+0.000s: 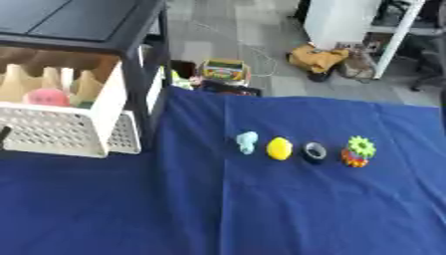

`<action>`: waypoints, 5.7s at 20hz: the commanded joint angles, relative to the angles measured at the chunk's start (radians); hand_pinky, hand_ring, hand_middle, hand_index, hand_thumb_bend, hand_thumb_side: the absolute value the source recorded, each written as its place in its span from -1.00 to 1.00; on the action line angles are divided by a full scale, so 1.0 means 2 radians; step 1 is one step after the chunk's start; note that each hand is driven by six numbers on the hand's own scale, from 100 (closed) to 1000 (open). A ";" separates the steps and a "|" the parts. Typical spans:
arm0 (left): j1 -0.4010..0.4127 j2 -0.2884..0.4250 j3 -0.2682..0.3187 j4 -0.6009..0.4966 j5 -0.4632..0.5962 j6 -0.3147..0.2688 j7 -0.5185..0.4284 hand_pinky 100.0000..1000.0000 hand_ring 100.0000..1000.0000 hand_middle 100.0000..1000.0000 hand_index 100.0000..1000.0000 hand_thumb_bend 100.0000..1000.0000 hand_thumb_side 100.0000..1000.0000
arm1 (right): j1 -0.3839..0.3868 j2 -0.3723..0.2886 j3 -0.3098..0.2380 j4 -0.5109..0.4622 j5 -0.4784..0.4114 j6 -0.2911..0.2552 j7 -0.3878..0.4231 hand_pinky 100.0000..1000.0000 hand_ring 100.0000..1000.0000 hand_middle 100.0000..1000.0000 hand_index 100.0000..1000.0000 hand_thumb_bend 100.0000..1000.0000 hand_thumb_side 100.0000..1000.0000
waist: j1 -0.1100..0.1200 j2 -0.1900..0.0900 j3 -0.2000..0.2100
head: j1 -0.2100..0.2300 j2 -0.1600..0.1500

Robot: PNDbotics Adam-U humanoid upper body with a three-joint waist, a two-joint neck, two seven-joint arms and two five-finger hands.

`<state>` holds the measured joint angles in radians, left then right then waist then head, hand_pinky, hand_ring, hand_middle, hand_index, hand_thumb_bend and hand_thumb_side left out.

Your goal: Pick up objects from table and place into drawer.

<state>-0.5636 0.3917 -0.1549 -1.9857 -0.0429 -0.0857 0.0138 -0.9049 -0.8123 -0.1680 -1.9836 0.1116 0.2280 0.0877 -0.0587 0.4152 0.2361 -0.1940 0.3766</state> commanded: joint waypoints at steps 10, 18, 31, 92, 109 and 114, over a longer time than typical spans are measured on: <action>-0.009 0.136 0.015 -0.007 -0.088 -0.055 0.064 -0.20 -0.93 -0.36 0.54 -1.00 0.24 | 0.090 -0.036 -0.058 -0.008 -0.024 -0.050 -0.089 0.03 0.17 -0.02 0.49 -1.00 0.36 | 0.011 -0.012 -0.008 | 0.013 0.007; 0.030 0.234 0.008 -0.007 -0.148 -0.055 0.057 -0.14 -0.84 -0.34 0.36 -1.00 0.77 | 0.164 -0.020 -0.061 -0.008 0.009 -0.054 -0.150 0.03 0.17 -0.02 0.50 -1.00 0.53 | 0.016 -0.011 -0.011 | 0.016 0.002; 0.083 0.324 -0.057 -0.007 -0.230 -0.012 -0.041 -0.05 -0.48 -0.21 0.40 -1.00 1.00 | 0.202 0.004 -0.036 -0.008 -0.001 -0.061 -0.248 0.00 0.14 -0.06 0.45 -1.00 0.55 | 0.018 -0.007 -0.019 | 0.027 -0.006; -0.157 0.221 -0.064 0.149 -0.310 0.106 -0.334 -0.06 -0.28 -0.13 0.54 -1.00 1.00 | 0.233 0.044 0.001 -0.008 -0.015 -0.058 -0.366 -0.03 0.09 -0.14 0.35 -1.00 0.47 | 0.017 0.002 -0.023 | 0.048 -0.015; -0.191 0.166 -0.072 0.218 -0.286 0.096 -0.270 -0.03 -0.47 -0.21 0.67 -1.00 1.00 | 0.232 0.051 -0.001 -0.008 -0.018 -0.055 -0.357 -0.02 0.08 -0.16 0.33 -1.00 0.46 | 0.017 0.004 -0.026 | 0.042 -0.015; -0.185 0.160 -0.071 0.212 -0.271 0.096 -0.274 -0.02 -0.49 -0.22 0.64 -1.00 1.00 | 0.233 0.052 -0.001 -0.008 -0.020 -0.056 -0.356 -0.02 0.08 -0.16 0.33 -1.00 0.46 | 0.016 0.003 -0.027 | 0.037 -0.014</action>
<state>-0.9218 0.6980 -0.3061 -1.5448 -0.5968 0.1063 -0.5322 -0.4312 -0.6902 -0.1593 -1.9838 0.0770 0.1178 -0.6269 -0.0272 0.4444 0.1839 -0.1164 0.3576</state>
